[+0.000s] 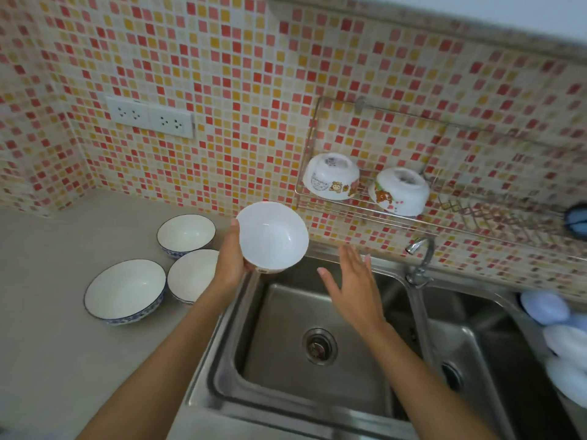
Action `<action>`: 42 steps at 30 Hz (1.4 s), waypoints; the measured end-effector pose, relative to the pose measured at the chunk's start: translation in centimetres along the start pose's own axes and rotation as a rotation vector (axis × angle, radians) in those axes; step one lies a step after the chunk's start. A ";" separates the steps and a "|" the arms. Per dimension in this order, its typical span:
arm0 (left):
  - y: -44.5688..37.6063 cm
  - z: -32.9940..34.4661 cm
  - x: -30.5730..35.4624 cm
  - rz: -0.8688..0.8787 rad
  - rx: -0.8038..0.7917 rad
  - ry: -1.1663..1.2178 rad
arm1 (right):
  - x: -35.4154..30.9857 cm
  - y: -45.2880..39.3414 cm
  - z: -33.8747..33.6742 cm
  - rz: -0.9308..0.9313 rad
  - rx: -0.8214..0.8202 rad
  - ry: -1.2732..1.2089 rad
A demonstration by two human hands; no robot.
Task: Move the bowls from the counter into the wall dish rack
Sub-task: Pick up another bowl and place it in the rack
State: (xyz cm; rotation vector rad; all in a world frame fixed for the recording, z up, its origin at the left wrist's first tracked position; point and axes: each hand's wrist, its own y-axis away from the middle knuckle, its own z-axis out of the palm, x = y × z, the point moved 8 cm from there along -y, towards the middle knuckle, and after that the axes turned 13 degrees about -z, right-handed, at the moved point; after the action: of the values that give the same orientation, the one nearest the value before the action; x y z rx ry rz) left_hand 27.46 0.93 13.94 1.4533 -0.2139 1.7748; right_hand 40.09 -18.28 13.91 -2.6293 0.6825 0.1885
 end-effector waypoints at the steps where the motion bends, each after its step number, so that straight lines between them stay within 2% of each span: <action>1: 0.2 0.9 0.2 0.015 -0.018 0.023 | 0.8 0.2 -0.8 -0.003 0.024 0.019; 5: 0.6 3.7 1.1 0.059 -0.014 0.037 | 3.4 0.3 -3.7 -0.011 0.138 0.071; 8: 0.8 5.4 2.3 0.108 0.012 -0.074 | 5.3 -0.6 -5.5 0.013 0.196 0.086; 11: 0.7 7.3 3.7 0.164 -0.033 -0.222 | 7.4 -2.0 -7.1 0.061 0.240 0.130; 15: 0.7 9.6 5.9 0.295 -0.054 -0.327 | 11.3 -3.0 -8.2 0.135 0.258 0.186; 19: 1.2 13.4 8.7 0.464 -0.088 -0.438 | 12.4 -2.9 -8.6 0.080 0.370 0.216; 23: 0.9 18.2 10.4 0.555 -0.136 -0.534 | 12.2 -2.7 -7.8 0.067 0.479 0.209; 27: 0.5 22.9 10.9 0.696 -0.132 -0.750 | 12.1 -2.6 -7.6 0.019 0.578 0.215; 31: -0.4 26.9 10.3 0.897 -0.173 -0.970 | 12.0 -2.7 -7.6 -0.029 0.569 0.269; 36: -3.6 31.1 7.3 1.229 -0.174 -1.399 | 12.2 -2.6 -7.5 -0.035 0.594 0.276; 42: -5.5 33.2 5.5 1.340 -0.166 -1.566 | 12.5 -2.3 -7.3 -0.060 0.678 0.245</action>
State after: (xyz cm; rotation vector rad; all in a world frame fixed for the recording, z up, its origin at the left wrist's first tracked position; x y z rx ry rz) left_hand 55.76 -12.35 27.54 2.4497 -2.4490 0.7436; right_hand 52.30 -25.03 18.44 -2.0248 0.6070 -0.3348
